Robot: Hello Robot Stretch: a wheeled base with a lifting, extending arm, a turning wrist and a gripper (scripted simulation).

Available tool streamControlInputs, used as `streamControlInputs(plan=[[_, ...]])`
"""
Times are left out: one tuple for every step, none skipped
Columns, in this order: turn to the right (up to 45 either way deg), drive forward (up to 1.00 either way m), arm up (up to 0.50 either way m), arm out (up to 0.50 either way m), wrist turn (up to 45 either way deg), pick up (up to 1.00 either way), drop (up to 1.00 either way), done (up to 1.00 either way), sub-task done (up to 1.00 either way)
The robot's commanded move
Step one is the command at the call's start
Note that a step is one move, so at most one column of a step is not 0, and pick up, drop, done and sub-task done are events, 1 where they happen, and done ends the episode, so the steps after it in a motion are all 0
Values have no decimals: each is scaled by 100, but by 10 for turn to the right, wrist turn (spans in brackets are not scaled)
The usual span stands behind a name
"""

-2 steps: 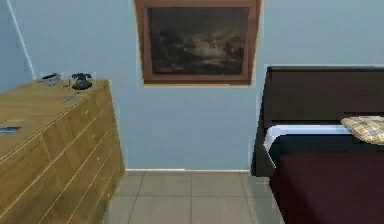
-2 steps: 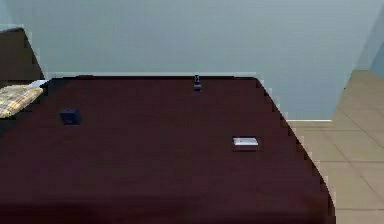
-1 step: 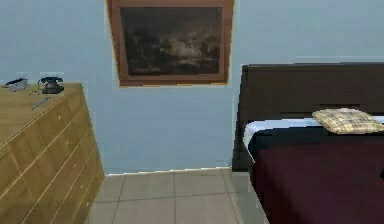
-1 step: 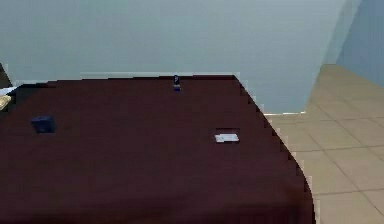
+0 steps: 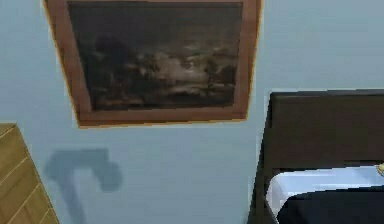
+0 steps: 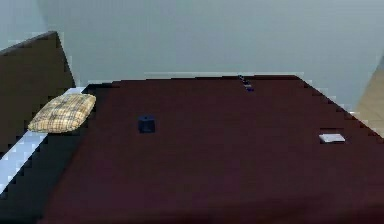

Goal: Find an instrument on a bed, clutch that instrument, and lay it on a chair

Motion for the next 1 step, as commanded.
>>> streamControlInputs(plan=[[-90, 0, 0, 0, 0, 0, 0, 0, 0]])
